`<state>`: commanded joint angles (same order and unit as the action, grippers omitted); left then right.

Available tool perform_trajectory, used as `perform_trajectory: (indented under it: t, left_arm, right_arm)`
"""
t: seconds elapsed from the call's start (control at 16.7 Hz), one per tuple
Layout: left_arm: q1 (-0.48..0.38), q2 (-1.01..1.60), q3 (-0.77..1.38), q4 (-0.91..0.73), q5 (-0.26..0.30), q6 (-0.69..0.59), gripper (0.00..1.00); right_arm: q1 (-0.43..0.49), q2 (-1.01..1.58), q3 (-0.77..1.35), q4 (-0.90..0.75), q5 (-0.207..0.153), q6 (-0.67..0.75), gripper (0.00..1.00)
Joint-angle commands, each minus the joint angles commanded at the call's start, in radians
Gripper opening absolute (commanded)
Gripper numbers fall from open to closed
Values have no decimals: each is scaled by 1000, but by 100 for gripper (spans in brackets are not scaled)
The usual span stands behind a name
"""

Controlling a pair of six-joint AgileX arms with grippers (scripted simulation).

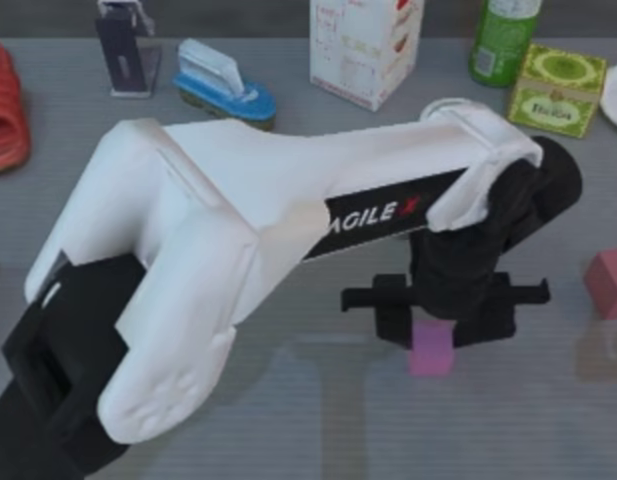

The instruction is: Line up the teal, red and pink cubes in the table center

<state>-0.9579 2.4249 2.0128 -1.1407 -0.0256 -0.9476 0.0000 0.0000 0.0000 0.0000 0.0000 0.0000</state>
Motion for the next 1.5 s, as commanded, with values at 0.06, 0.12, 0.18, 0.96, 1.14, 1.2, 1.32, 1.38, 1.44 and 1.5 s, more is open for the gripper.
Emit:
perform_trajectory:
  t: [0.06, 0.12, 0.18, 0.96, 1.14, 1.2, 1.32, 1.38, 1.44, 1.5]
  left_arm:
    - [0, 0, 0, 0, 0, 0, 75]
    - [0, 0, 0, 0, 0, 0, 83]
    - [0, 0, 0, 0, 0, 0, 90]
    - [-1, -2, 40, -41, -1, 0, 100]
    - [6, -11, 135, -147, 0, -5, 100]
    - [8, -13, 167, -186, 0, -6, 100]
    - [12, -20, 220, -243, 0, -6, 100]
    - [13, -23, 233, -257, 0, -6, 100]
    - [14, -23, 236, -260, 0, -6, 100]
    - [14, -23, 236, -260, 0, -6, 100]
  right_arm:
    - [0, 0, 0, 0, 0, 0, 100]
    - [0, 0, 0, 0, 0, 0, 100]
    - [0, 0, 0, 0, 0, 0, 100]
    - [0, 0, 0, 0, 0, 0, 100]
    - [0, 0, 0, 0, 0, 0, 100]
    - [0, 0, 0, 0, 0, 0, 100]
    - [0, 0, 0, 0, 0, 0, 100]
    - [0, 0, 0, 0, 0, 0, 100]
    - [0, 0, 0, 0, 0, 0, 100]
    - [0, 0, 0, 0, 0, 0, 100]
